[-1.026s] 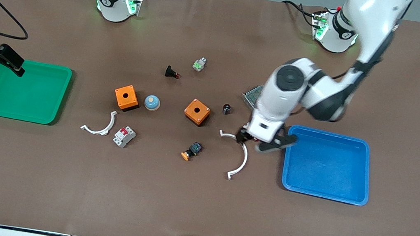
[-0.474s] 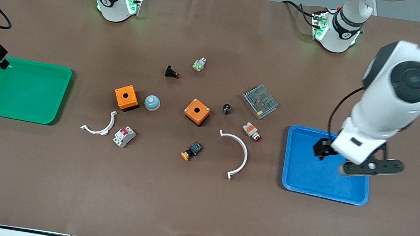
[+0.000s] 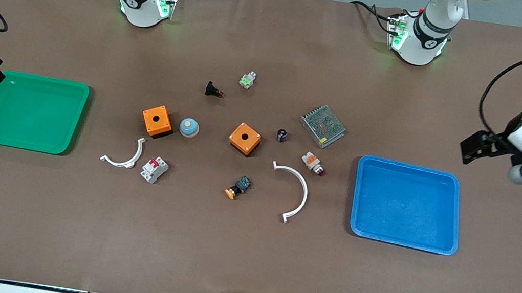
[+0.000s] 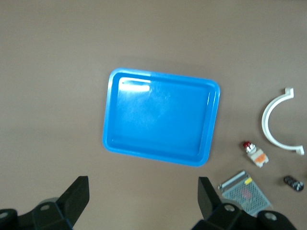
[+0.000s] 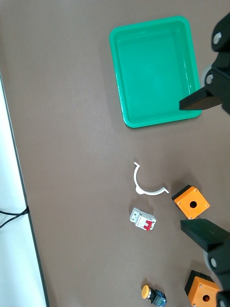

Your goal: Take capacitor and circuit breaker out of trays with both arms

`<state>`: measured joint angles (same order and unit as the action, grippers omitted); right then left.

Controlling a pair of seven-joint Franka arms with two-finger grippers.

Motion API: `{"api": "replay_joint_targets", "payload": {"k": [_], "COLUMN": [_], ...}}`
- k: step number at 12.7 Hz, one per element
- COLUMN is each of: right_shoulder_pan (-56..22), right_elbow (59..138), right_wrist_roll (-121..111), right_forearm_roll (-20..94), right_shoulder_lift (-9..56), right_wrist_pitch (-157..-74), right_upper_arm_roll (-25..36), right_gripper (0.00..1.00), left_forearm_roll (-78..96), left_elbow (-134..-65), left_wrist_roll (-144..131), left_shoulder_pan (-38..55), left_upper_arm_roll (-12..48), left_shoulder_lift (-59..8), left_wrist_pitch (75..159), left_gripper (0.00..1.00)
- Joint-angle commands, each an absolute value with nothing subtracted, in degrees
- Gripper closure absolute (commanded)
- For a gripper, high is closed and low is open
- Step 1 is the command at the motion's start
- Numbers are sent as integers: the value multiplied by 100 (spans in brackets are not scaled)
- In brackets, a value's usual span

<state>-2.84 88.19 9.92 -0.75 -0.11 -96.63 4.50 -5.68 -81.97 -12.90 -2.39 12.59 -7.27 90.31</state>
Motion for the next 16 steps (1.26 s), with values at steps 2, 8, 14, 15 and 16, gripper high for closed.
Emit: {"api": "replay_joint_targets", "payload": {"k": [2, 8, 14, 15, 16], "right_shoulder_pan": [-184, -62, -44, -44, -44], "right_elbow": [8675, 8666, 8666, 8666, 8666], "right_wrist_roll": [1090, 1090, 1081, 1081, 1081], "right_forearm_roll": [-53, -53, -62, -53, -53], "right_shoulder_lift": [35, 35, 35, 35, 35], "right_wrist_pitch": [-9545, -9562, -9580, -9571, -9563], "right_upper_arm_roll": [369, 316, 325, 325, 325], "right_gripper": [0, 0, 0, 0, 0], "left_forearm_roll": [-18, 26, 26, 26, 26], "left_elbow": [-9086, -9308, -9281, -9281, -9281], "left_wrist_roll": [-783, -774, -773, -765, -765], "left_shoulder_pan": [26, 71, 105, 97, 88], "left_upper_arm_roll": [528, 492, 545, 545, 545], "left_shoulder_lift": [60, 369, 343, 343, 334], "left_wrist_pitch": [8965, 9017, 9070, 9053, 9053], "left_gripper": [0, 0, 0, 0, 0]}}
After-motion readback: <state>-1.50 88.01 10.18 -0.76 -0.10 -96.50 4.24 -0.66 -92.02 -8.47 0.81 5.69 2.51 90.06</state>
